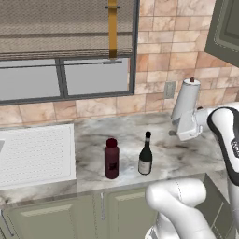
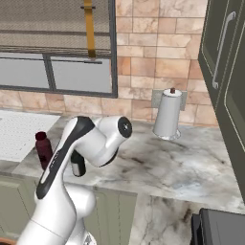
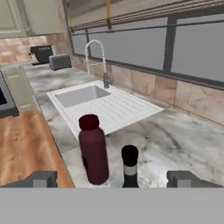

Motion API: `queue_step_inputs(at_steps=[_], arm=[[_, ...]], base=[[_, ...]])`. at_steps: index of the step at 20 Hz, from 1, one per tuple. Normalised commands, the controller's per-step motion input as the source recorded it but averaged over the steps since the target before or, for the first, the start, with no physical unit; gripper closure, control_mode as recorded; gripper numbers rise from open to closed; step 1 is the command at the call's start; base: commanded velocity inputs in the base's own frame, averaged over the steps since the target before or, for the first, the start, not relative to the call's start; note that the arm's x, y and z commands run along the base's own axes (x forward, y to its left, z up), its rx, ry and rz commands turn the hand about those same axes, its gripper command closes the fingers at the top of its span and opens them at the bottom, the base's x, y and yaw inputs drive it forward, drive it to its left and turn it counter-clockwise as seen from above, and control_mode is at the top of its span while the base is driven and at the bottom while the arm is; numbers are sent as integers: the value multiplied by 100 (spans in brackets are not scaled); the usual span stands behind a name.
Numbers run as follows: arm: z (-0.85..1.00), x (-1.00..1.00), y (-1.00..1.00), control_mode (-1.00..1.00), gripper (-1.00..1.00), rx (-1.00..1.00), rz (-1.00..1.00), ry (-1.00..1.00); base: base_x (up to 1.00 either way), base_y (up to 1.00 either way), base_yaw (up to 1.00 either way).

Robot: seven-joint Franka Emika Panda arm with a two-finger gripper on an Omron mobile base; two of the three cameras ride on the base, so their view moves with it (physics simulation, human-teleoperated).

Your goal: There is a wine glass and glass cup on the dining counter. Place the wine bottle next to the wine glass and the juice bottle next to the glass cup.

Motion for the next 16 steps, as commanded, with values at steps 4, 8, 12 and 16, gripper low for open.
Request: queue_step_inputs(at_steps=[4, 8, 12, 16], arm=[[-29, -7, 2, -100, -100, 0, 8, -9], [-29, -2, 0, -100, -100, 0, 13, -1], [-21, -9, -1, -100, -100, 2, 21, -1], [-22, -10, 12, -100, -100, 0, 18, -1]], base=[[0, 0, 0], [0, 0, 0], [0, 0, 0], [0, 0, 0]])
